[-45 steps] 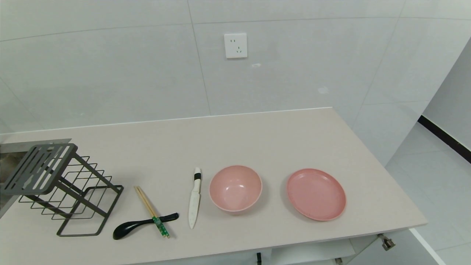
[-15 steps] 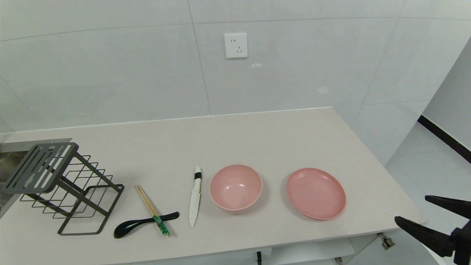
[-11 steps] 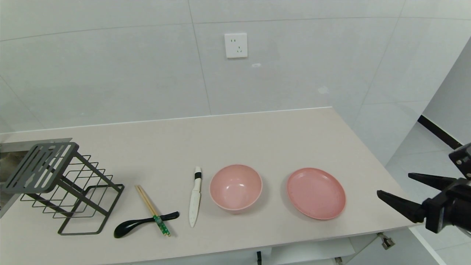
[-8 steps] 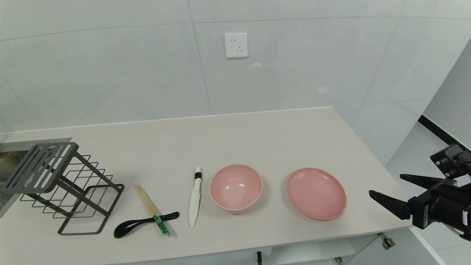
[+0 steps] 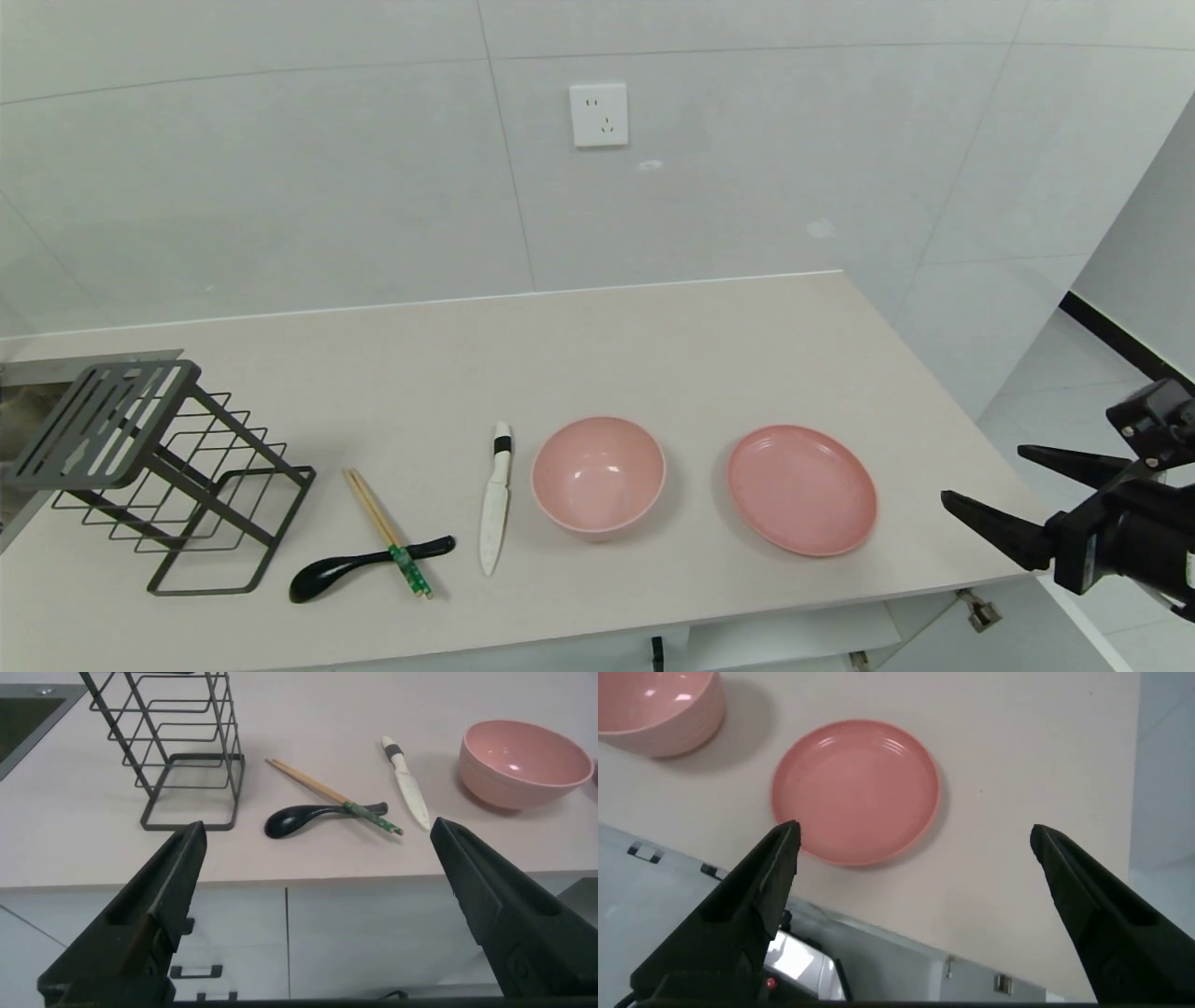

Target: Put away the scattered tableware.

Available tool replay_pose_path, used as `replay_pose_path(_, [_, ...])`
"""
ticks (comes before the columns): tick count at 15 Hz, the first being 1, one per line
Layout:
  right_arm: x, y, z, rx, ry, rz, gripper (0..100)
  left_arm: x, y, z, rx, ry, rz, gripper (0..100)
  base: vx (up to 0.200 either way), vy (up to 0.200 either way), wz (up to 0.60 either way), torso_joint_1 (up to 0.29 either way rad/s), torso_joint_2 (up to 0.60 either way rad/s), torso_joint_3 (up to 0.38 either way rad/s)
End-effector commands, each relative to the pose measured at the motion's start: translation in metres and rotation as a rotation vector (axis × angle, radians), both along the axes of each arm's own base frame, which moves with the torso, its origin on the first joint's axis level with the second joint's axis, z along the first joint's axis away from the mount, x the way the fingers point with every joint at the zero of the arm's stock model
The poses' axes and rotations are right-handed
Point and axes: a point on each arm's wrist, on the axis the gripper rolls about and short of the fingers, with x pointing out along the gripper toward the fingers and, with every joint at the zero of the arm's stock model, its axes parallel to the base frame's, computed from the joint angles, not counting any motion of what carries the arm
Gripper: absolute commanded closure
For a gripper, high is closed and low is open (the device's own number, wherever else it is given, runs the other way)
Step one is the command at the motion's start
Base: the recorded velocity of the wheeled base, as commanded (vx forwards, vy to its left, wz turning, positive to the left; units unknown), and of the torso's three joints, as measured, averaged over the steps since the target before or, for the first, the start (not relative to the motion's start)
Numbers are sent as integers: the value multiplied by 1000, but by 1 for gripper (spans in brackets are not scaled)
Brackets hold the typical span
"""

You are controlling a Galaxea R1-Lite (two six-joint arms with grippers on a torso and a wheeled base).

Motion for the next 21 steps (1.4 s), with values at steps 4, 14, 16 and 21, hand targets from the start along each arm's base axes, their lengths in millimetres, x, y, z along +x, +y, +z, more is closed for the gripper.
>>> replay_pose_path(4, [42, 11, -36, -15, 134, 66, 0, 0, 0, 0, -1, 1, 0, 0, 0, 0, 0, 0, 0, 0])
replay_pose_path(14, [84, 25, -53, 59, 214, 55, 0, 0, 0, 0, -6, 0, 0, 0, 0, 0, 0, 0, 0, 0])
replay_pose_path(16, [92, 26, -65, 50, 246, 39, 0, 0, 0, 0, -6, 0, 0, 0, 0, 0, 0, 0, 0, 0])
replay_pose_path(21, [116, 30, -89, 50, 217, 6, 0, 0, 0, 0, -6, 0, 0, 0, 0, 0, 0, 0, 0, 0])
